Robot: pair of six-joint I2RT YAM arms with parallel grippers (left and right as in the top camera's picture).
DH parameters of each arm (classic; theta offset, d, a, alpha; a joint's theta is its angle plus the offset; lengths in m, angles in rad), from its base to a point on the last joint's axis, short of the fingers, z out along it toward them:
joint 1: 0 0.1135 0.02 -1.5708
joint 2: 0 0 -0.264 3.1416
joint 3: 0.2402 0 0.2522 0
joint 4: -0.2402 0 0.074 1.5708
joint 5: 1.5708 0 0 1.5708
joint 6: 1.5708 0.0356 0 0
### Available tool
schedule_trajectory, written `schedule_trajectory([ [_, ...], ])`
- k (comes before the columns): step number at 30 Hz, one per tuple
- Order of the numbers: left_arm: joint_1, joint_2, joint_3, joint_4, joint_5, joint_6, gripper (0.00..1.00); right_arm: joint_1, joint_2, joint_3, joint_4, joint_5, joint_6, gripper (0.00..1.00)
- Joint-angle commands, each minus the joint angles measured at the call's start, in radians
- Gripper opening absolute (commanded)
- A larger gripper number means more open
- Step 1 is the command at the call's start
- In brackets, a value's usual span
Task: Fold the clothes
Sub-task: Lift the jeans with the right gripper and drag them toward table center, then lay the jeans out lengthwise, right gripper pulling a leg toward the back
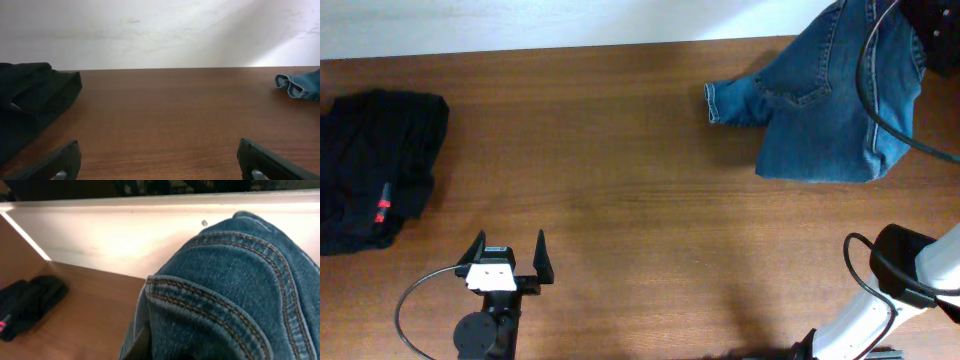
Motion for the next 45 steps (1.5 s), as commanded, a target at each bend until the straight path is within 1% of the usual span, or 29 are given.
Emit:
schedule_trajectory([
  [1,0.004,-0.009,-0.006,-0.001,0.011,0.015,0.99,0.024,-0.029,0.011,0.005,-0.093,-0.069,0.04],
  [5,0.004,-0.009,-0.006,-0.001,0.012,0.015,0.99,0.087,-0.028,0.008,-0.004,-0.114,-0.109,0.04],
  [11,0.004,-0.009,-0.006,-0.001,0.012,0.015,0.99,0.274,-0.002,0.008,-0.052,-0.105,-0.233,0.04],
  [15,0.004,-0.009,-0.005,-0.001,0.014,0.015,1.0,0.423,0.037,-0.006,-0.051,0.01,-0.242,0.04],
  [17,0.004,-0.009,-0.005,0.004,0.04,0.012,0.99,0.5,0.06,-0.028,-0.051,0.069,-0.26,0.04],
  [20,0.004,-0.009,-0.005,0.071,0.1,0.011,0.99,0.622,0.091,-0.088,-0.051,0.17,-0.295,0.04],
  [24,0.004,-0.009,0.004,0.185,0.227,0.011,0.99,0.763,0.138,-0.187,-0.017,0.28,-0.295,0.04],
  [28,0.004,-0.009,0.047,0.201,0.299,-0.032,0.99,0.877,0.181,-0.298,0.043,0.296,-0.32,0.04],
  [34,0.004,-0.009,0.145,0.182,0.299,-0.045,0.99,1.013,0.221,-0.491,0.191,0.325,-0.32,0.04],
  [42,0.004,-0.009,0.315,-0.057,0.28,-0.043,0.99,1.118,0.228,-0.723,0.461,0.338,-0.316,0.04],
  [44,0.004,-0.009,0.346,-0.089,0.28,-0.043,0.99,1.132,0.228,-0.764,0.544,0.341,-0.31,0.04],
  [45,0.004,-0.009,0.357,-0.095,0.281,-0.043,0.99,1.138,0.228,-0.781,0.601,0.358,-0.282,0.04],
])
